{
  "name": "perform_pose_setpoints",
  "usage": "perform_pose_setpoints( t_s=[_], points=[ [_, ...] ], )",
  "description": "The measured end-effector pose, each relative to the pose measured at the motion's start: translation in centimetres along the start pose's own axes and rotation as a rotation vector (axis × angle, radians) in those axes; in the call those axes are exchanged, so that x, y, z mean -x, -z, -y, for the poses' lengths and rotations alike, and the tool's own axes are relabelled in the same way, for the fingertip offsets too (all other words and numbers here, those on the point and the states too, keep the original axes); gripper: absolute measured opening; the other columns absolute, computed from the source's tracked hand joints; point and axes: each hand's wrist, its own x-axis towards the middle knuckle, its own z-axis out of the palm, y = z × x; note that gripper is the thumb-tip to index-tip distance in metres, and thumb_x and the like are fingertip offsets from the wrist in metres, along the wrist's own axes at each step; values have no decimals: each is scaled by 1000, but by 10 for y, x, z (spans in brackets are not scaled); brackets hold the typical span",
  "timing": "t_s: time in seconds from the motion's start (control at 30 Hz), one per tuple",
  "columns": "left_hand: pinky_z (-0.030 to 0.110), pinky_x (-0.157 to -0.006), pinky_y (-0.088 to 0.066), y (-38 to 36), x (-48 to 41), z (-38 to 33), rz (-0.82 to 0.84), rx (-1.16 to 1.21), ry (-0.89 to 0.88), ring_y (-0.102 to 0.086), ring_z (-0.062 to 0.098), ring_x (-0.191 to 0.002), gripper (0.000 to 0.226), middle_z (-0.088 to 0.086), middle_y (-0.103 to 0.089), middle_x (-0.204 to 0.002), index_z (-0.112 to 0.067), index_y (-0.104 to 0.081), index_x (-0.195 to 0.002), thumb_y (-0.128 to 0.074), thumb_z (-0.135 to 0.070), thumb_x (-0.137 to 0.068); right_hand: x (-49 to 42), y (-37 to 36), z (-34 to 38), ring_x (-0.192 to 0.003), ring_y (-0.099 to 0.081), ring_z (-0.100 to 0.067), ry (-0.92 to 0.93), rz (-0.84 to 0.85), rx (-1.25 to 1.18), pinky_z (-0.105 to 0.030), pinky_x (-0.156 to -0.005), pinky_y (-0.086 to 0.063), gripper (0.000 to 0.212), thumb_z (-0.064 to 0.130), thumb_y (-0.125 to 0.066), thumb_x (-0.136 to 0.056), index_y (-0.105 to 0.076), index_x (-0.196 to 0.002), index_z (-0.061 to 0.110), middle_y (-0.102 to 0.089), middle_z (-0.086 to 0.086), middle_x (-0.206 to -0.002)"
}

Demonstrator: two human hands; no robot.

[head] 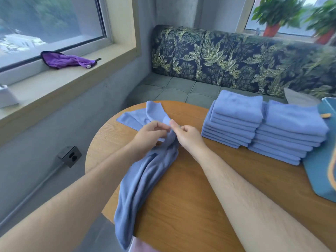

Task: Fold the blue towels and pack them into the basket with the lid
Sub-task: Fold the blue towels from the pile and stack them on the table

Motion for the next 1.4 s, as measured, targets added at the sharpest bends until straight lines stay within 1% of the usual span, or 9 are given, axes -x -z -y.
perform_pose_setpoints(
  t_s=[0.13, 0.27, 0.33, 0.47, 0.7, 0.97, 1.13, 1.27, 1.4],
  points=[
    [29, -66, -58, -13, 11, 12, -74, -183, 73, -71, 20, -86, 25, 5, -71, -103, -5, -62, -104, -43, 4, -92, 12, 13, -20, -68, -52, -26, -68, 17, 270, -31, -60, -41, 28, 33, -57, -91, -52, -72, 13, -51, -4, -70],
    [24, -60, -40, -10, 5, 35, -136, -839, 30, -46, 13, -66, 22, 0, -57, -71, -7, -60, -74, -49, -11, -92, 25, 14, -34, -111, -53, -30, -69, -34, 620, -30, -77, -40, 34, 27, -44, -101, -61, -119, 3, -50, -12, -127],
    [22, -55, -31, -17, 0, 41, -85, -919, 62, -40, 13, -60, 35, -3, -44, -60, -15, -47, -61, -54, -20, -95, 28, 11, -40, -121, -48, -31, -10, -58, 622, -33, -84, -41, 29, 23, -46, -101, -58, -118, 3, -45, -11, -131],
    [26, -62, -34, -34, -13, 46, -91, -827, 109, -48, 16, -66, 39, -4, -50, -64, -18, -50, -65, -59, -38, -97, 26, 5, -49, -96, -61, -28, 1, -21, 459, -34, -71, -48, 16, 19, -56, -92, -58, -104, 8, -60, -7, -109],
    [32, -70, -45, -44, -28, 45, -175, -756, 182, -59, 25, -78, 28, 11, -69, -93, -4, -70, -98, -62, -31, -93, 26, 10, -50, -65, -46, -15, -39, 44, 237, -26, -54, -34, 14, 10, -45, -90, -46, -77, 16, -52, 2, -76],
    [28, -61, -43, -54, -20, 41, -166, -556, 192, -55, 19, -71, 20, 1, -61, -72, -15, -59, -75, -56, -22, -94, 36, 28, -52, -62, -46, -13, -58, -34, 156, -25, -53, -34, 17, 9, -44, -91, -45, -75, 15, -51, 1, -74],
    [32, -65, -51, -30, -5, 12, -299, -135, 117, -61, 24, -70, 18, 5, -65, -80, -17, -51, -87, -59, -30, -96, 41, 59, -35, -79, -66, -27, -18, -92, -95, -41, -72, -62, 19, 16, -51, -89, -64, -88, 4, -65, -13, -84],
    [39, -71, -63, -5, 9, -37, -318, 163, 27, -65, 27, -76, 15, 19, -63, -90, -7, -51, -102, -53, -21, -100, 49, 99, 0, -69, -50, -21, 84, -163, -187, -35, -61, -50, 17, 15, -60, -90, -55, -79, 3, -49, -8, -73],
    [47, -72, -60, 6, 27, -92, -400, 24, -173, -57, 24, -71, 21, 12, -57, -77, -8, -54, -89, -54, -28, -98, 67, 145, 32, -79, -58, -24, 99, -232, -357, -55, -80, -60, 9, 14, -66, -84, -57, -83, 11, -54, -11, -81]
  ],
)
